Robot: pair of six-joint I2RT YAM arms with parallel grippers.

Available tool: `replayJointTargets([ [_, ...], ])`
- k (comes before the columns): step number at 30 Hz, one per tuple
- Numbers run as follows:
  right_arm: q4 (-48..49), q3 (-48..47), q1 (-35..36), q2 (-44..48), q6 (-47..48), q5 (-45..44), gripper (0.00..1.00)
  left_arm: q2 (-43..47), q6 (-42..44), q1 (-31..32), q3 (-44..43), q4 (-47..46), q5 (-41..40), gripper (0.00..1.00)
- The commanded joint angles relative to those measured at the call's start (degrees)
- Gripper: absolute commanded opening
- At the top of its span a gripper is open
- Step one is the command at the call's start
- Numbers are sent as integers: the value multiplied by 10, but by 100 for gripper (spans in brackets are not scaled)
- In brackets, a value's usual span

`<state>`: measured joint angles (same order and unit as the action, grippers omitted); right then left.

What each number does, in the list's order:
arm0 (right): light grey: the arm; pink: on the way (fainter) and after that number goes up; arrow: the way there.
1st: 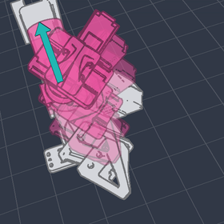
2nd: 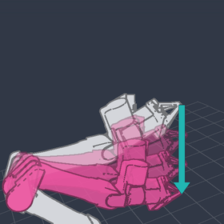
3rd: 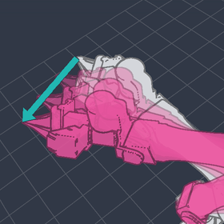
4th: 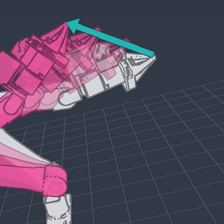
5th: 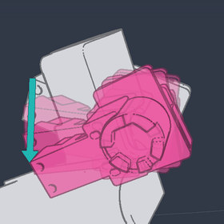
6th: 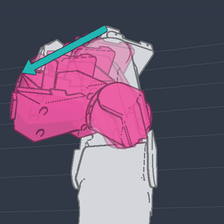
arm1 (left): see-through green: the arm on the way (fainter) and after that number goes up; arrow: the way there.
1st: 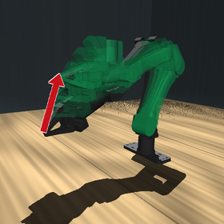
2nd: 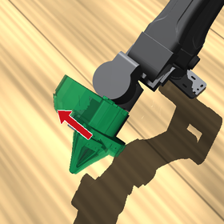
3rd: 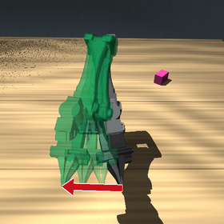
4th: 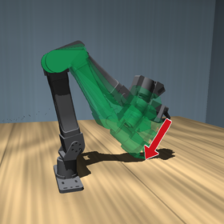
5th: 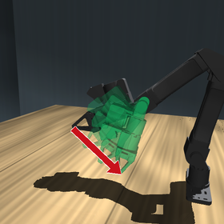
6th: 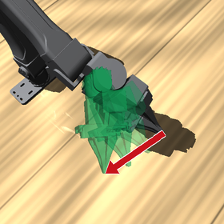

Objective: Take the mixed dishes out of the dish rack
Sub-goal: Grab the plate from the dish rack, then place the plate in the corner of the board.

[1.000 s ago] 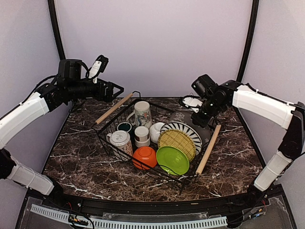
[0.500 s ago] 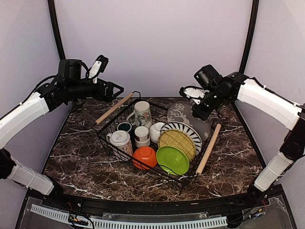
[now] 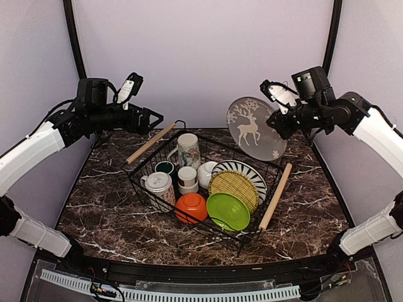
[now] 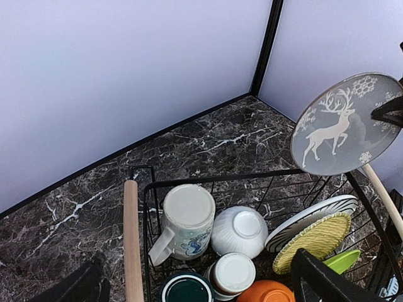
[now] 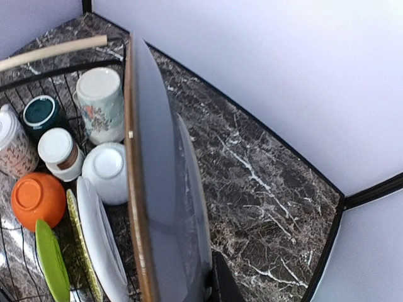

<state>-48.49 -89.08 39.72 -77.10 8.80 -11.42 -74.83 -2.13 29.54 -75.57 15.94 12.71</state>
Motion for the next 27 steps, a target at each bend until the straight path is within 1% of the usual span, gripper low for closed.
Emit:
replayJointTargets([
  [1,165,22,3,50,-38,-60,0,16,4,3,12,-5,-5,99],
  [3,188,30,0,60,-58,-91,0,18,4,3,12,-4,-9,99],
  [7,245,57,-13,85,-94,-123,0,20,3,3,12,-5,-7,99],
  [12,283,74,-71,106,-173,-120,0,21,2,3,11,-4,-7,99],
  [14,289,81,-107,114,-213,-99,0,23,3,3,12,-4,-8,99],
  [18,298,98,-188,123,-293,-27,0,25,3,3,11,-4,-7,99],
  [24,302,121,-279,120,-400,62,0,23,1,3,11,-4,-4,99],
  [27,319,145,-339,119,-468,137,0,24,-1,3,11,-4,-2,99],
])
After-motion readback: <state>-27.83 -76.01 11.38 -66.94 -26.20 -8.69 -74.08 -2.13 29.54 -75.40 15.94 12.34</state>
